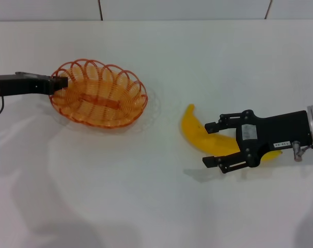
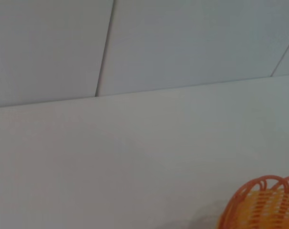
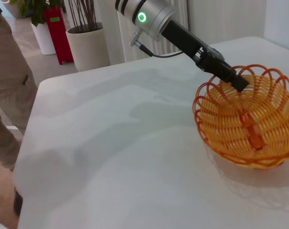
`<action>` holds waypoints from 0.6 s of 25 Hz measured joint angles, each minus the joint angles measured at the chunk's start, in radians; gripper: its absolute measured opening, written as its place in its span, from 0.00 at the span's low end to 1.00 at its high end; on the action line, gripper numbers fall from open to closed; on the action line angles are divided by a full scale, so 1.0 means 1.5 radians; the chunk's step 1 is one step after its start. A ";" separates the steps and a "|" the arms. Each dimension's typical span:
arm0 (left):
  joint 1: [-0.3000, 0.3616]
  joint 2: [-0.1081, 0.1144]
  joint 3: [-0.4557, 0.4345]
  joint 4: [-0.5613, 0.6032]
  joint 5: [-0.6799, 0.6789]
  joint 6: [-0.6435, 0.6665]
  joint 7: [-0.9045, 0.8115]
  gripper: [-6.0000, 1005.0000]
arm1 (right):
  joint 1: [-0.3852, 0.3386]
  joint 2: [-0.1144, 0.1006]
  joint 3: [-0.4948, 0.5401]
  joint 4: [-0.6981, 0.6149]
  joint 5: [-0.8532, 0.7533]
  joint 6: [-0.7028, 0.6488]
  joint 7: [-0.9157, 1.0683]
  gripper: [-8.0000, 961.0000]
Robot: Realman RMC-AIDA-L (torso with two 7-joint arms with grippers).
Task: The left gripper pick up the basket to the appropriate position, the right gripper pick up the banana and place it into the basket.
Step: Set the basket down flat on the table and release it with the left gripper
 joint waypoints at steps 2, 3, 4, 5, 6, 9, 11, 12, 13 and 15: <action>0.000 0.000 0.000 -0.002 -0.001 -0.003 0.001 0.10 | 0.001 0.000 0.000 0.000 0.000 0.000 0.000 0.89; 0.000 -0.001 0.001 -0.004 -0.003 -0.006 0.002 0.10 | 0.002 0.000 0.000 0.000 0.000 0.000 0.000 0.89; 0.001 -0.001 0.001 -0.006 -0.005 -0.006 0.004 0.10 | 0.002 0.000 0.000 0.000 0.000 0.000 0.000 0.89; 0.002 -0.001 0.001 -0.013 -0.010 -0.008 0.009 0.10 | 0.003 0.001 0.000 0.002 0.000 0.000 0.000 0.89; 0.002 -0.001 0.001 -0.019 -0.016 -0.008 0.014 0.10 | 0.004 0.001 0.000 0.004 0.000 0.000 0.000 0.89; 0.002 -0.001 0.001 -0.026 -0.023 -0.009 0.020 0.10 | 0.006 0.001 0.000 0.007 -0.001 0.000 -0.001 0.89; 0.002 -0.001 0.001 -0.026 -0.024 -0.009 0.022 0.10 | 0.006 0.001 0.000 0.008 -0.001 0.000 -0.001 0.89; 0.002 -0.001 0.001 -0.026 -0.024 -0.009 0.022 0.10 | 0.006 0.001 0.000 0.008 -0.001 0.000 -0.001 0.89; 0.002 -0.001 0.001 -0.026 -0.024 -0.009 0.022 0.10 | 0.006 0.001 0.000 0.008 -0.002 0.000 -0.001 0.89; 0.002 -0.001 0.001 -0.027 -0.024 -0.009 0.023 0.10 | 0.007 0.001 0.000 0.008 -0.003 0.000 -0.001 0.89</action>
